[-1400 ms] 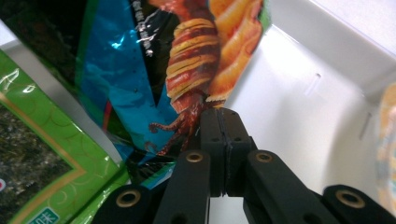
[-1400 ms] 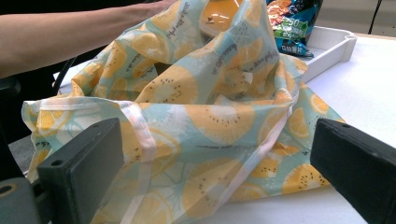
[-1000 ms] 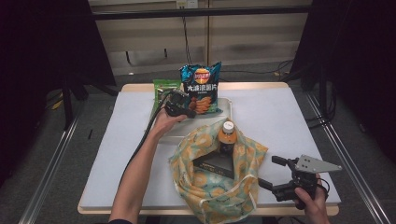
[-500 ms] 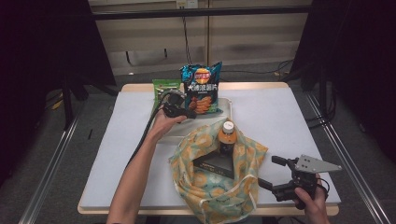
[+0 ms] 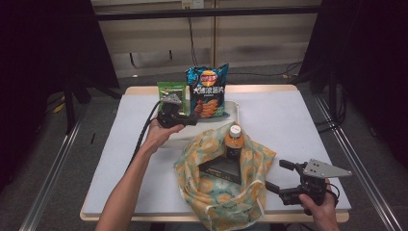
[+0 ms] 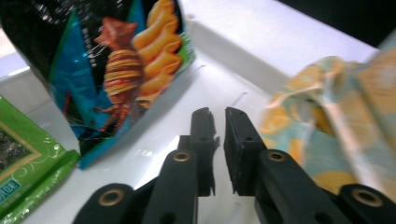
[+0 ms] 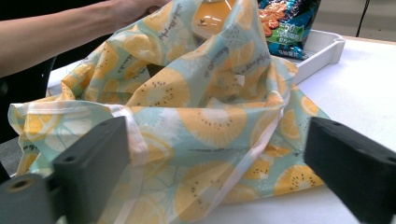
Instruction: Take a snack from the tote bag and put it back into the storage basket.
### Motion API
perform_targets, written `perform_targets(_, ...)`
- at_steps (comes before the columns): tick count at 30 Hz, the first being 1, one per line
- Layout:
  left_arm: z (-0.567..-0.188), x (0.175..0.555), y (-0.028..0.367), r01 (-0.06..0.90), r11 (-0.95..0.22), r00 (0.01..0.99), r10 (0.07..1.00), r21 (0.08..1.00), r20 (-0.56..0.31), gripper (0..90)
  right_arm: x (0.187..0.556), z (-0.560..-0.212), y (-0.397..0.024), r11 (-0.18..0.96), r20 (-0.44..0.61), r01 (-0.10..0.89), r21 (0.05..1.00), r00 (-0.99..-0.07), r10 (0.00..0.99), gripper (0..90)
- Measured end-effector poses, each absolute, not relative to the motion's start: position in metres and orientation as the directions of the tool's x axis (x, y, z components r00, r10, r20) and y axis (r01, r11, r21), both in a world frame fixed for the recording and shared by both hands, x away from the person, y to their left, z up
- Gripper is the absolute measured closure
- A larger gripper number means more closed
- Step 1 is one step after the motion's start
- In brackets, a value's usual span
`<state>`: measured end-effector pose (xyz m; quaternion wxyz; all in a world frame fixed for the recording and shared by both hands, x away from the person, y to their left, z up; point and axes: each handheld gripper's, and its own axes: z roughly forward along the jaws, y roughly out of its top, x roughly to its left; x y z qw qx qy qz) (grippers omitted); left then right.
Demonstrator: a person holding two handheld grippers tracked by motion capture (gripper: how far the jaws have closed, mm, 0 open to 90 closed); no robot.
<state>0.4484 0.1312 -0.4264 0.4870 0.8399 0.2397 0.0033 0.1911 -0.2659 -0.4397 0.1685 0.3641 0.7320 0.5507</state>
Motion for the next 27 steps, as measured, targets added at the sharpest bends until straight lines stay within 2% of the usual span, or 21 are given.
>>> perform_targets(6,-0.417,0.422,0.136,0.357,-0.385,0.902,0.381,0.851,-0.205,90.0,0.192,-0.439,-0.263,0.136,0.149,0.352,0.926,-0.672,0.725,19.8)
perform_targets(13,-0.402,0.395,0.136,0.31,-0.384,0.92,0.35,0.87,-0.173,88.8,0.196,-0.432,-0.257,0.138,0.136,0.342,0.93,-0.667,0.733,24.7)
perform_targets(18,-0.387,0.376,0.141,0.282,-0.351,0.931,0.325,0.893,-0.166,86.1,0.203,-0.427,-0.251,0.14,0.134,0.341,0.929,-0.666,0.733,26.1)
perform_targets(20,-0.385,0.37,0.142,0.281,-0.336,0.94,0.287,0.899,-0.187,85.9,0.207,-0.425,-0.248,0.156,0.123,0.342,0.927,-0.668,0.734,26.0)
perform_targets(27,-0.392,0.348,0.144,0.273,-0.342,0.946,0.266,0.899,-0.186,82.1,0.225,-0.416,-0.233,0.181,0.113,0.343,0.922,-0.684,0.721,20.7)
